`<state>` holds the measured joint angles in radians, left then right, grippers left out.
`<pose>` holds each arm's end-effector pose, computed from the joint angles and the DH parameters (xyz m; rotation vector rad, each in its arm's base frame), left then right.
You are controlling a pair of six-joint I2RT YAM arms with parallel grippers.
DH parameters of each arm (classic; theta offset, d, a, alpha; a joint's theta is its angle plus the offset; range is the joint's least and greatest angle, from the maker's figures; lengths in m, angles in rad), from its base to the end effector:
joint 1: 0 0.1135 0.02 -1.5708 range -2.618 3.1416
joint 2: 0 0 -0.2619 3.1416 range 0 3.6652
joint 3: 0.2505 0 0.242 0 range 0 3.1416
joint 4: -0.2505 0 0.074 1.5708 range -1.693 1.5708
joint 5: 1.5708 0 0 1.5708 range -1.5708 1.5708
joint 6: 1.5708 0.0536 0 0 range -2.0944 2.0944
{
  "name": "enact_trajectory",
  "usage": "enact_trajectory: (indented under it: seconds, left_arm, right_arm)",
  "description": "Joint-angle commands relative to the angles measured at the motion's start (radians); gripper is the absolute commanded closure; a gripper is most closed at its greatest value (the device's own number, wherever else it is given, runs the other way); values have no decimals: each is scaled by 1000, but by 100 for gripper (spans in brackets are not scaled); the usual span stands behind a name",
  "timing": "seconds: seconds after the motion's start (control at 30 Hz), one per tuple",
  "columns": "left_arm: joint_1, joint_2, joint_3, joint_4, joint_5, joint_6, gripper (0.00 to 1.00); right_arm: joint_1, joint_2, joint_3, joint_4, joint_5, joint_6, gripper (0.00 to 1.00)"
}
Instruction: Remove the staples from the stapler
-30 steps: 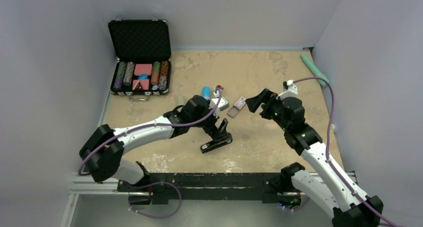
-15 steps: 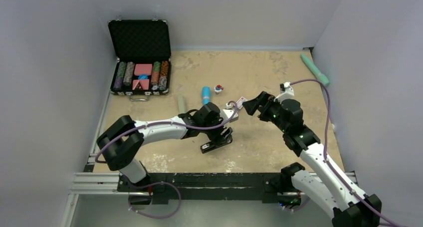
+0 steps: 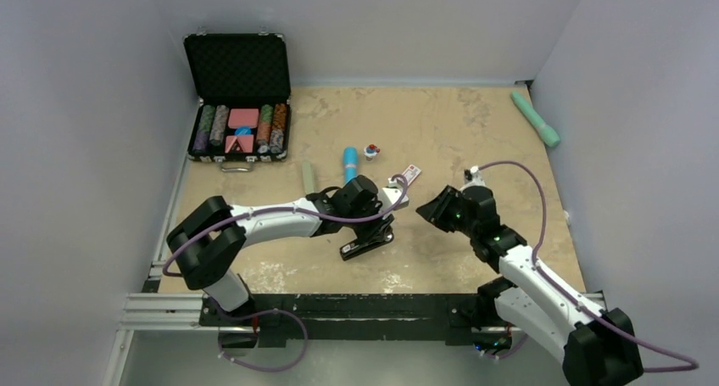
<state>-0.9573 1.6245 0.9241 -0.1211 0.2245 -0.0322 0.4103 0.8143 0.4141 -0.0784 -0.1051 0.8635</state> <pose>0.1848 -0.2832 0.1773 1.2106 2.1804 -0.7124 0.1743 0.0820 0.2092 0.4197 2.1288 0.8755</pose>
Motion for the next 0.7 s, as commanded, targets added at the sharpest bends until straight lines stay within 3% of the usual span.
enact_trajectory:
  seconds: [0.0,0.37,0.67]
  left_arm:
    - [-2,-72,4,21,-5,2,100]
    - [-2,-100,10,22,-4,-8,100]
    - [-2,-119,-14,33,0,-11,100]
  right_arm:
    - [7,62,-97,99,-58,72,69]
    - [195,336,-178,542,-210,195,74]
    - [202,407,-145,565,-200,173,71]
